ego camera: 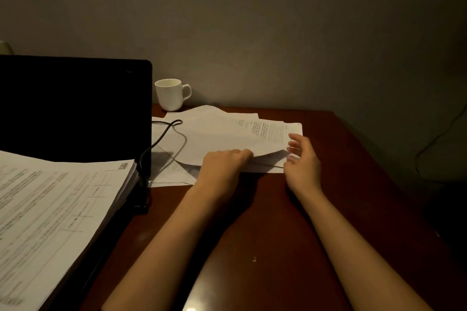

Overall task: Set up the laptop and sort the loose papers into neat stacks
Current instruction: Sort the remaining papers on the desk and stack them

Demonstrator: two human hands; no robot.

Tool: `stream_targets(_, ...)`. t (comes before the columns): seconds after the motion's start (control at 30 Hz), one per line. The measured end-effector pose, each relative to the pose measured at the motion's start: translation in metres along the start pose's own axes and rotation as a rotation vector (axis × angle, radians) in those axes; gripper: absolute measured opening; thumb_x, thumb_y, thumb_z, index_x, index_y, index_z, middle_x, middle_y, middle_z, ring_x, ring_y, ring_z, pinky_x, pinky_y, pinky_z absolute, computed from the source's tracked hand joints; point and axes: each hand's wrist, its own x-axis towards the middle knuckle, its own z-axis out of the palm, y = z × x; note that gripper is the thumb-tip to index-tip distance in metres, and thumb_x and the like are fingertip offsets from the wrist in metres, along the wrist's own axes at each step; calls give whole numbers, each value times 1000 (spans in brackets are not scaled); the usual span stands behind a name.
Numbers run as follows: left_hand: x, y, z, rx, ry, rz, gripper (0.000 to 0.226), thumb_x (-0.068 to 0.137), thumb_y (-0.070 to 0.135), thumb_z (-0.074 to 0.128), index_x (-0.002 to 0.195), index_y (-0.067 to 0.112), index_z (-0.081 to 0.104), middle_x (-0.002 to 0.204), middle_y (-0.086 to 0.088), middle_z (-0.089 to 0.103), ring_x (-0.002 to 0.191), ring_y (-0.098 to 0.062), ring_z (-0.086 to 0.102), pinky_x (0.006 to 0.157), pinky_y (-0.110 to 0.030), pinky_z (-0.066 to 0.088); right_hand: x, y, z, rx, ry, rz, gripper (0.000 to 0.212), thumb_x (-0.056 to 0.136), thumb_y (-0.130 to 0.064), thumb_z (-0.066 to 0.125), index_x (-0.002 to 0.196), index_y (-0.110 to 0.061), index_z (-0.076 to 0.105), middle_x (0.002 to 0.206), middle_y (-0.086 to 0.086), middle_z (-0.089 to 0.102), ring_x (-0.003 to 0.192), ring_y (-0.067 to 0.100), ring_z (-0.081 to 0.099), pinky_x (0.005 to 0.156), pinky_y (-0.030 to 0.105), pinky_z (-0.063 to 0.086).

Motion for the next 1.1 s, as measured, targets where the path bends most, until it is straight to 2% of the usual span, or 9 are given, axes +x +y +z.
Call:
stream_targets(0.1,-4,-3,-2,-287,325,265,42,76,6,75,117,10,65,106,-8,71,90,-22,70,74,-31,59,6,4,-15,96,-114,-57,70,76,18,60,134,-20,48,133,3,48,120,13,48,76,10,44)
stream_targets(0.2,-7,-7,-12,-485,581,324,28,89,17,64,114,5,65,107,-7,70,98,-5,62,87,-16,52,9,2,-27,277,-185,-58,68,75,9,71,133,-19,49,134,-2,47,113,8,50,71,9,49)
stream_targets(0.33,-12,-5,-40,-896,730,118,38,77,3,73,112,14,63,111,26,64,100,6,61,86,-13,48,11,-5,-34,459,-232,27,33,91,-7,59,120,-23,57,129,5,55,118,21,53,86,22,53)
stream_targets(0.47,-15,-13,-58,-1236,831,-274,52,68,3,79,107,35,65,108,20,67,104,-7,62,92,-29,51,8,-7,-36,219,-108,-47,76,71,-30,78,137,-19,42,141,0,41,125,15,44,99,31,42)
stream_targets(0.6,-14,-18,-66,-1315,819,-350,56,66,17,81,113,39,61,112,17,62,105,-8,60,88,-34,54,1,-14,-39,207,-29,-168,6,83,-30,65,84,-24,68,90,-8,67,84,2,60,71,23,48)
stream_targets(0.73,-12,-14,-57,-1361,518,-375,61,59,18,77,115,24,54,90,15,72,87,-1,68,76,-21,56,6,-27,-43,272,157,-159,26,90,-10,62,68,-21,56,66,-8,55,53,-9,50,56,21,44)
stream_targets(0.9,-13,-12,-31,-1190,64,-514,20,75,29,75,89,32,61,82,16,67,70,4,65,60,-17,55,12,-27,-45,283,271,-164,40,88,-18,66,58,2,46,55,16,44,54,1,37,52,27,31)
stream_targets(0.97,-10,-16,-24,-1180,117,-572,10,81,27,72,88,27,64,87,5,71,72,-2,66,66,-26,56,9,-27,-43,298,241,-141,38,91,-20,62,66,8,53,60,23,51,58,7,43,54,27,34)
stream_targets(1.1,-9,-18,-25,-1133,413,-753,9,88,21,66,91,12,65,79,3,64,69,-12,61,57,-23,48,4,-30,-45,171,72,-64,31,102,-31,38,90,-19,64,78,-7,60,67,-4,55,56,10,42)
